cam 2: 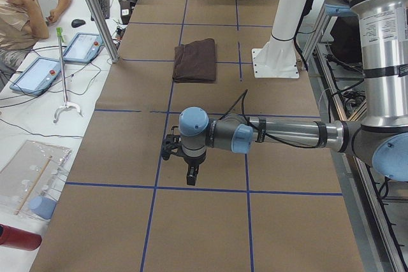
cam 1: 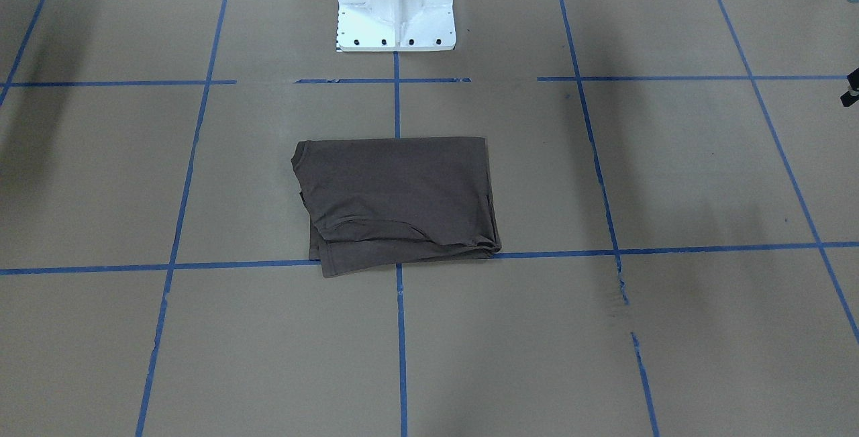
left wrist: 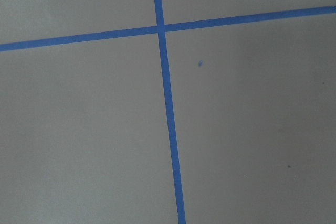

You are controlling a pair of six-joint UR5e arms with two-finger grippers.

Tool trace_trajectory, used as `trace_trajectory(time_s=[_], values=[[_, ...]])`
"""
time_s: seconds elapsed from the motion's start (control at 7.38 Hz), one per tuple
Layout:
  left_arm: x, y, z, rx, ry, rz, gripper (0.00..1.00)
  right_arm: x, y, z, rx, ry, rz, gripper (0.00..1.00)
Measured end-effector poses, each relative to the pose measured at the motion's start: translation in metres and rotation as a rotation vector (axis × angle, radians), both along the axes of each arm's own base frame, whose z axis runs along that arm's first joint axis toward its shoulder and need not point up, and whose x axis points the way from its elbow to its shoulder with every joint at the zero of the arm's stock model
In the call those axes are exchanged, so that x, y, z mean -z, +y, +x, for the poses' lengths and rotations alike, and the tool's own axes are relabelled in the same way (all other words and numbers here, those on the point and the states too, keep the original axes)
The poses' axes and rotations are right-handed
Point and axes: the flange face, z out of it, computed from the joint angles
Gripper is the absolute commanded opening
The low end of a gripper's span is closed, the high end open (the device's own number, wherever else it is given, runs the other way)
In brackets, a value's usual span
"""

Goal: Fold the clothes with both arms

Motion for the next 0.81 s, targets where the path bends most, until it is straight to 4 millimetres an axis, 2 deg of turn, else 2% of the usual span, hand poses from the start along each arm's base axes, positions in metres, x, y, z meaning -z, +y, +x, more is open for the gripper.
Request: trace_trajectory(time_s=[0.27,0.81], values=[[-0.005,0.007,-0.015,0.033,-0.002,-0.017,1.00,0.001,-0.001,0.000,0.000,0.001,0.003,1.00],[-0.002,0.009,-0.019,0.001,-0.003,-0.014,1.00,0.003,-0.005,0.000,0.001,0.006,0.010,1.00]])
